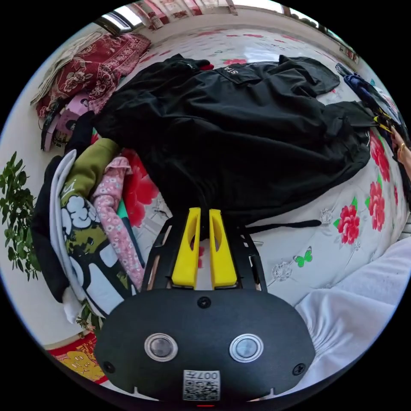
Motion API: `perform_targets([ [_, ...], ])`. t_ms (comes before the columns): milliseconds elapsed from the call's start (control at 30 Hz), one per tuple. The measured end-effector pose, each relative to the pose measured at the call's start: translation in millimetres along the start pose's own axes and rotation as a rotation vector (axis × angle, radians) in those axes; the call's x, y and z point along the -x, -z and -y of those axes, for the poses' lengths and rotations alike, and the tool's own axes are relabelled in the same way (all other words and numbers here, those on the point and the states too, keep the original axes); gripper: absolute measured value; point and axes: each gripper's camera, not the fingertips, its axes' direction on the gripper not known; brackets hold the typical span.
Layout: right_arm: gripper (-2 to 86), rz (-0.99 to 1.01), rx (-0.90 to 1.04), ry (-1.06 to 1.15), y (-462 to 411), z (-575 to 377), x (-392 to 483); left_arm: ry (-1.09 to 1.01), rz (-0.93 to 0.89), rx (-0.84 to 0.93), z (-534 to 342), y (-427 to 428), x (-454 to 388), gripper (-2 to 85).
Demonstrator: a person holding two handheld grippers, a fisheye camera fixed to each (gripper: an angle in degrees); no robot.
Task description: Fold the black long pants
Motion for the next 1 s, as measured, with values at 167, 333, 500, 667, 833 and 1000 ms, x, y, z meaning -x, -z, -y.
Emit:
perform_targets([
  [167, 0.1, 0.045, -0.252, 0.005, 148.7, -69.9, -16.7, 0.059, -0.012, -0.067, -56.6, 43.9, 29.3, 0.3],
  [333, 0.5, -0.059, -0.283, 0.137, 239.6, -88.5, -3.2, 0.039, -0.040, -0.076, -106.5, 70.4, 41.0, 0.1],
  [500, 3.6, -0.116, -0.056, 0.244, 183.3, -61.5, -4.0, 0.083, -0.100, -0.043, -135.6, 42.9, 34.1, 0.7],
  [667, 8.7, 0.058, 0.137, 0.211, 152.4, -74.3, -45.7, 0.144, -0.063, 0.012, -157.0, 16.2, 17.7, 2.0],
  [833, 9.0, -0.013, 0.194, -0.033, 157.8, -106.6, -143.3, 0.206, -0.037, 0.024, -164.8, 21.1, 8.9, 3.7],
  [1000, 9.3, 0.053, 0.320, 0.169, 129.4, -130.5, -133.2, 0.240, -0.015, 0.039, -162.0, 27.3, 7.4, 3.8],
])
